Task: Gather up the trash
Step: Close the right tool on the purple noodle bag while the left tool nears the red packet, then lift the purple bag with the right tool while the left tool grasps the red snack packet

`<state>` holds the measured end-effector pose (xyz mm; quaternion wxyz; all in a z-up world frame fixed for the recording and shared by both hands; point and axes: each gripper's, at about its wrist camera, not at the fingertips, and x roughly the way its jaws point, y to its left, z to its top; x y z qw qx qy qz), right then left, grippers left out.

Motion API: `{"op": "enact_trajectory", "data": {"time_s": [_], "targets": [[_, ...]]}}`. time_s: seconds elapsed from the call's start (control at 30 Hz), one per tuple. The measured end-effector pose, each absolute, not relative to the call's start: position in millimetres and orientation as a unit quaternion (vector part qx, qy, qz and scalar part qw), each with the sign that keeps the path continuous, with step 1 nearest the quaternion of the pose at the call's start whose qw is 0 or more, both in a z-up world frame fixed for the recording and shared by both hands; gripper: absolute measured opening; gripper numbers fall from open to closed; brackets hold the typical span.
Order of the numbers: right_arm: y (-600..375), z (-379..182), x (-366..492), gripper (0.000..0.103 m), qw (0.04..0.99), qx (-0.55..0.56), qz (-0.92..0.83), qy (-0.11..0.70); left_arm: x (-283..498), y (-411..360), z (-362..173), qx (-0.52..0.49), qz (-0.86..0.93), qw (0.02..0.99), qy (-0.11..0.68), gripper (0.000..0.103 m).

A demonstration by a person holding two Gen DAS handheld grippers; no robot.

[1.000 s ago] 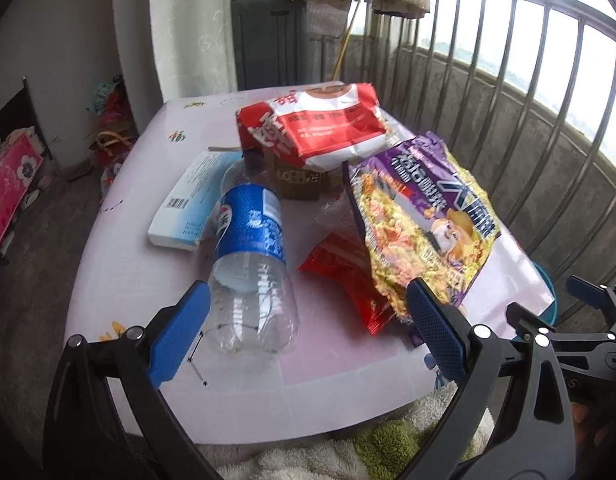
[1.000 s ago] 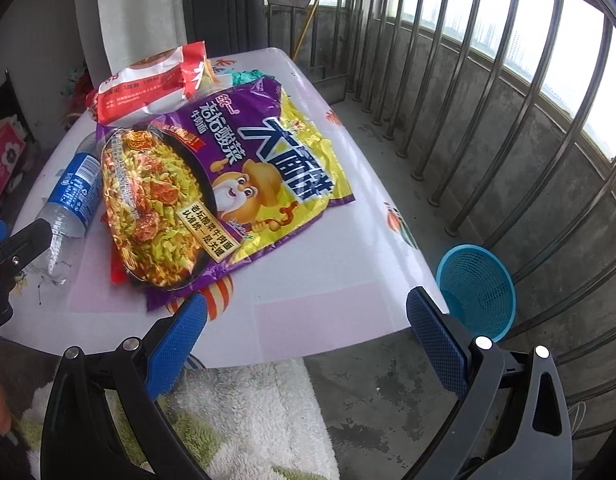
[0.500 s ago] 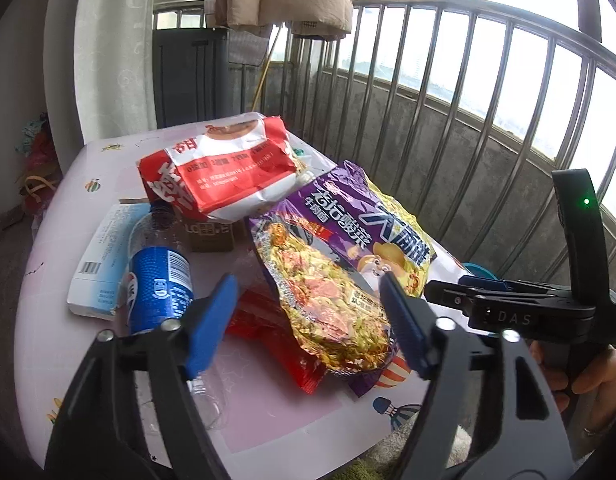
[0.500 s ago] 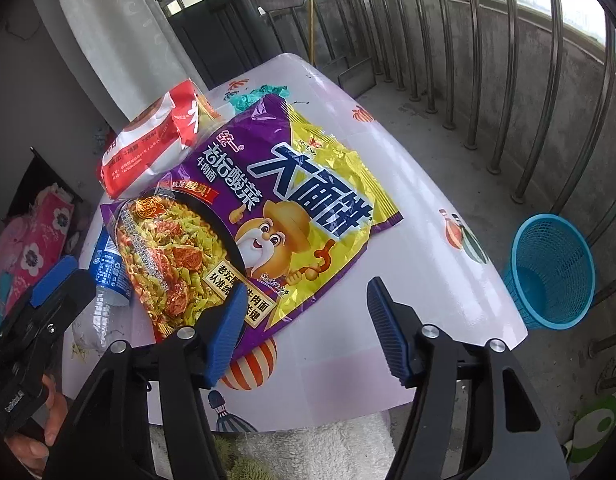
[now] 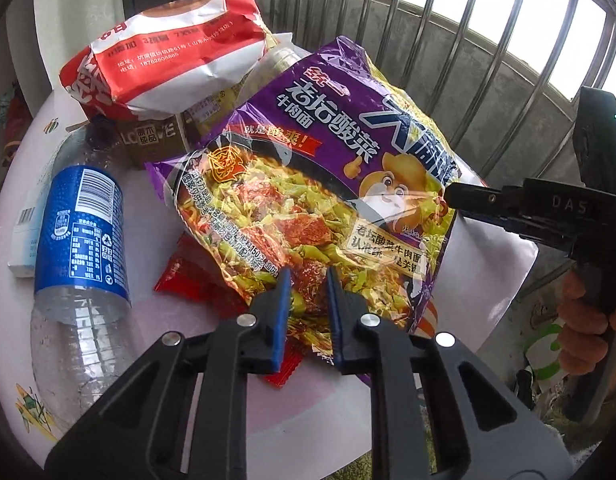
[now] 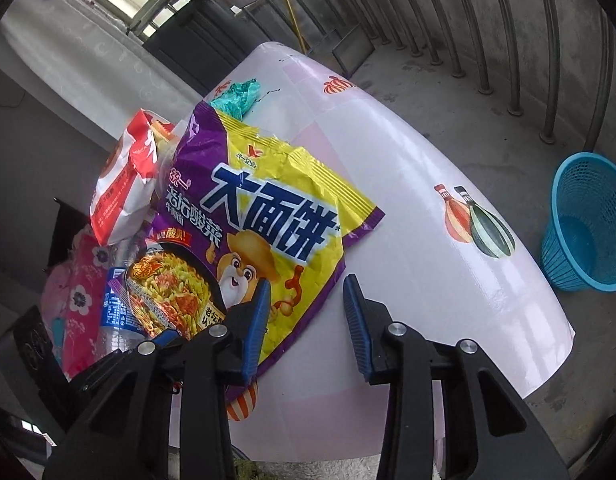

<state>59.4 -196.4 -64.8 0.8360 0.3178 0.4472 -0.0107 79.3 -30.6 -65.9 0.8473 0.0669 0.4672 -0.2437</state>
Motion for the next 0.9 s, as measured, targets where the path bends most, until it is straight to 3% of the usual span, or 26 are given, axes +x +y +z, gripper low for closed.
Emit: {"op": "enact_trajectory", "data": {"time_s": [0.47, 0.73, 0.9], "targets": [[-205, -80, 69, 0.023, 0.818, 0.384, 0.019, 0.428, 82, -40, -75, 0.081, -0.245, 0.842, 0.474, 0.015], [-183, -72, 56, 0.006, 0.833, 0.356, 0.034, 0.423, 80, -45, -77, 0.080, -0.243, 0.844, 0.470, 0.015], [-183, -52, 47, 0.003, 0.848, 0.357, 0.065, 0.386, 75, -32, -65, 0.048, -0.248, 0.855, 0.453, 0.015]]}}
